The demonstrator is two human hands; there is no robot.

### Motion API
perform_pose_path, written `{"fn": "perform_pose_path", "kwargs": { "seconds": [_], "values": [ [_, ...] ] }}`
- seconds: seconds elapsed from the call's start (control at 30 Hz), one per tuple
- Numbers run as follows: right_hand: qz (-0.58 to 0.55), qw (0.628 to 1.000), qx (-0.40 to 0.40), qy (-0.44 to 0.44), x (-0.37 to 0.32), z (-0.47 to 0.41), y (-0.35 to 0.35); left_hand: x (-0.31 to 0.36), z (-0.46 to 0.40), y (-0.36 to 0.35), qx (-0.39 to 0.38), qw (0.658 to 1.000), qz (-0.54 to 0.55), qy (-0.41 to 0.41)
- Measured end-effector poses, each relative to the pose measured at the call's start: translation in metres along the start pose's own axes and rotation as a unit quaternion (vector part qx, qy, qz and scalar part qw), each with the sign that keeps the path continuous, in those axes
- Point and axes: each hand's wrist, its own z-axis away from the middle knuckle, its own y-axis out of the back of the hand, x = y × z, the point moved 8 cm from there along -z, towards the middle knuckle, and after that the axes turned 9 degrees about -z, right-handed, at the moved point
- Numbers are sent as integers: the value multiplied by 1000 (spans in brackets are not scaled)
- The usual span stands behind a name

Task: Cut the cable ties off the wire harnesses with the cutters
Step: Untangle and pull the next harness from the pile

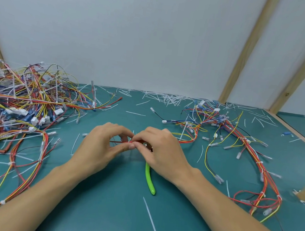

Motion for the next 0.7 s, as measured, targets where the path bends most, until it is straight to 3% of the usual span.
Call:
{"fn": "perform_pose_path", "kwargs": {
  "seconds": [0.7],
  "values": [
    [18, 1000, 5, 1, 1, 1, -2, -5, 0, -1, 21, 998, -57, -9]
  ]
}}
